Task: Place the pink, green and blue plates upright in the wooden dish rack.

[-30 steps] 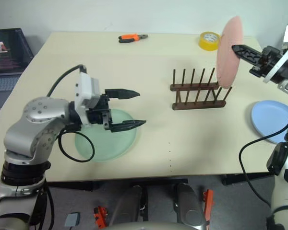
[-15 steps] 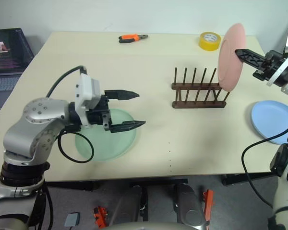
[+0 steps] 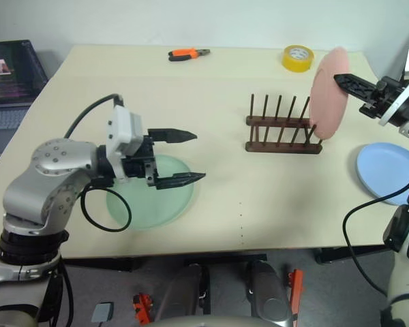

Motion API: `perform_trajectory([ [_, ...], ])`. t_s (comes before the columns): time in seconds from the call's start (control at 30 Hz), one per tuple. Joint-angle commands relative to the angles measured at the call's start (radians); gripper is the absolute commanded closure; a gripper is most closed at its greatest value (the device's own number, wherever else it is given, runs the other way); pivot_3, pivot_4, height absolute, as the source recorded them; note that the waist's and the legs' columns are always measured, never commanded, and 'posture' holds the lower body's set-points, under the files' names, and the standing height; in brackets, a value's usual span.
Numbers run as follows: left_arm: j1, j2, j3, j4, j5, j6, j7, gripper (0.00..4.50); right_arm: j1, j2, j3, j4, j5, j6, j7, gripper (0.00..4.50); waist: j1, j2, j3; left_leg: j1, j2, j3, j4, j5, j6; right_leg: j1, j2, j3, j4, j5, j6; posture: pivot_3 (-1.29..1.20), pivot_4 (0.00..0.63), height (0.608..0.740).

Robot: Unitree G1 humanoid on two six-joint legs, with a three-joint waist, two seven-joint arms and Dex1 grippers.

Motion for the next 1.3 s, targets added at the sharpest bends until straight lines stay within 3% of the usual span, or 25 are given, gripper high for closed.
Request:
perform_trajectory([
  [0.03, -0.007, 0.014, 0.017, -0.018, -0.003, -0.017, -0.001, 0.00, -0.024, -0.008, -0.023, -0.012, 0.001, -0.035, -0.005, 1.75, 0.000, 0.000, 0.000, 0.000, 0.000, 0.000, 0.000, 0.000, 0.000, 0.000, 0.000, 0.000, 0.000, 0.000, 0.000, 0.00, 0.150, 0.740],
  [0.07, -0.007, 0.015, 0.017, -0.018, -0.003, -0.017, -0.001, 0.00, -0.023, -0.008, -0.022, -0.016, 0.001, -0.039, -0.007, 1.44, 0.000, 0.000, 0.000, 0.000, 0.000, 0.000, 0.000, 0.000, 0.000, 0.000, 0.000, 0.000, 0.000, 0.000, 0.000, 0.00, 0.150, 0.740],
  [0.57, -0.021, 0.028, 0.008, 0.003, 0.012, -0.024, -0.001, 0.00, -0.086, 0.010, -0.016, -0.075, -0.089, -0.273, -0.170, 1.44, 0.000, 0.000, 0.000, 0.000, 0.000, 0.000, 0.000, 0.000, 0.000, 0.000, 0.000, 0.000, 0.000, 0.000, 0.000, 0.00, 0.150, 0.740],
  [0.8, -0.021, 0.040, 0.022, 0.014, 0.015, -0.025, -0.007, 0.00, -0.083, -0.003, 0.004, -0.188, -0.078, -0.241, -0.146, 1.44, 0.000, 0.001, 0.000, 0.000, 0.000, 0.000, 0.000, 0.000, 0.000, 0.000, 0.000, 0.000, 0.000, 0.000, 0.000, 0.00, 0.150, 0.740],
  [0.9, -0.011, 0.074, 0.056, 0.025, 0.021, -0.022, -0.001, 0.00, -0.054, -0.024, 0.029, -0.306, -0.048, -0.180, -0.085, 1.44, 0.000, 0.001, 0.000, 0.000, 0.001, 0.000, -0.001, 0.000, 0.000, -0.001, 0.000, 0.000, 0.000, 0.000, 0.000, 0.00, 0.150, 0.740],
  [1.0, -0.007, 0.147, 0.129, 0.064, 0.022, 0.027, 0.025, 0.00, 0.023, -0.067, 0.079, -0.550, 0.028, -0.092, 0.023, 1.44, -0.001, 0.001, 0.001, -0.001, 0.002, -0.002, -0.001, 0.000, 0.000, -0.002, 0.000, 0.000, 0.000, -0.001, -0.001, 0.00, 0.150, 0.740],
  [1.07, 0.026, 0.216, 0.241, 0.095, -0.012, 0.079, 0.023, 0.00, 0.094, -0.084, 0.137, -0.749, 0.083, -0.026, 0.057, 1.44, -0.003, 0.001, 0.001, -0.001, 0.002, -0.002, -0.003, 0.000, 0.000, -0.003, 0.000, 0.000, 0.001, -0.001, -0.001, 0.00, 0.150, 0.740],
  [1.3, 0.184, 0.356, 0.429, 0.144, -0.040, 0.187, 0.001, 0.00, 0.214, -0.057, 0.298, -0.988, 0.041, -0.015, 0.004, 1.44, -0.004, 0.001, 0.001, 0.003, 0.004, -0.003, -0.009, 0.000, -0.001, -0.003, -0.003, -0.002, 0.000, -0.003, -0.005, 0.00, 0.150, 0.740],
])
